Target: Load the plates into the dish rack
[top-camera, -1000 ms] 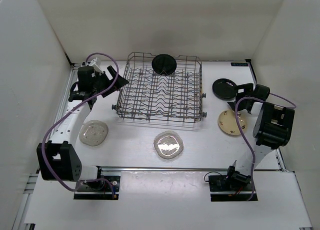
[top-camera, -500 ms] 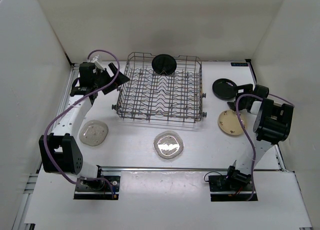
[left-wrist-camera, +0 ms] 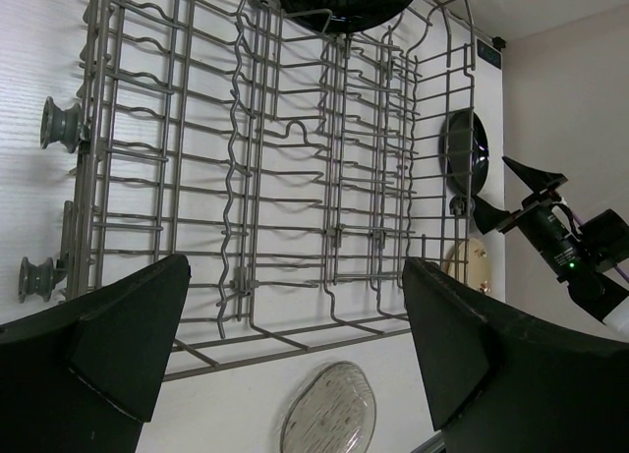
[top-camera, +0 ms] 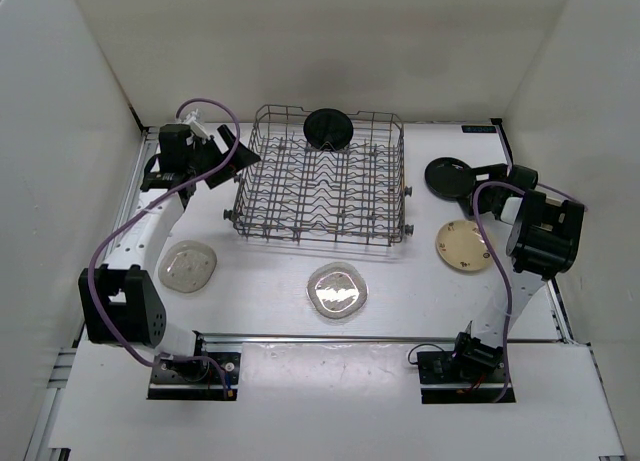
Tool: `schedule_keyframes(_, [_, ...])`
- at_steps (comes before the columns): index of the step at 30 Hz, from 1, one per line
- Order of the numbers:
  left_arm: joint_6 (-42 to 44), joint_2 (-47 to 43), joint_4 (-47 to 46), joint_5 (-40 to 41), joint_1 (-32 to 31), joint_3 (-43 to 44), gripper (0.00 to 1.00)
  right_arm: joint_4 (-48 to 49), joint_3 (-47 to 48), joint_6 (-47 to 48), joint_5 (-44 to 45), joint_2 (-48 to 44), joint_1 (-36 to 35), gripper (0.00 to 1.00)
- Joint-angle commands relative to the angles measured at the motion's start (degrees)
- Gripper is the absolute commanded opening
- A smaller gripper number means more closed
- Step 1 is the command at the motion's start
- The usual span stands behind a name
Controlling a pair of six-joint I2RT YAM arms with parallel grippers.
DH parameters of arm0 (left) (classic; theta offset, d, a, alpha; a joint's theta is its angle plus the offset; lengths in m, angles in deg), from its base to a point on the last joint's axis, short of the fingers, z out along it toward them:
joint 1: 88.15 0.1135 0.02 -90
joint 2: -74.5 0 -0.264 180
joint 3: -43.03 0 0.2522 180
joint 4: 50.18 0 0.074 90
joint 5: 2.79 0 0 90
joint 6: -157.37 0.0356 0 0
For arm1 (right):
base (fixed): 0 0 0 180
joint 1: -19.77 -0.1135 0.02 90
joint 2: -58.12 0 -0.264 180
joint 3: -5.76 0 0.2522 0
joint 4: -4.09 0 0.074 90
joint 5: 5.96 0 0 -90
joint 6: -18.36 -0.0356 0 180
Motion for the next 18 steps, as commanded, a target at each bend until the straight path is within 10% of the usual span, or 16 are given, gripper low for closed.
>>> schedule_keyframes(1, [-0.3,-0.1,-0.6,-1.2,0.2,2.4,1.00,0.6,1.7,-0.1,2.2,2.6,0.7,0.91])
schedule_keyframes(12, [0.3,2.1,-0.6,-1.2,0.2,3.4,1.00,1.6,4.6,-0.6,1.6,6.2,0.7,0.73])
schedule_keyframes(18, [0.8,2.7,-0.6,-1.2,0.2,3.4,1.00,1.6,5.1,-0.6,1.1,6.8,1.3,0.21])
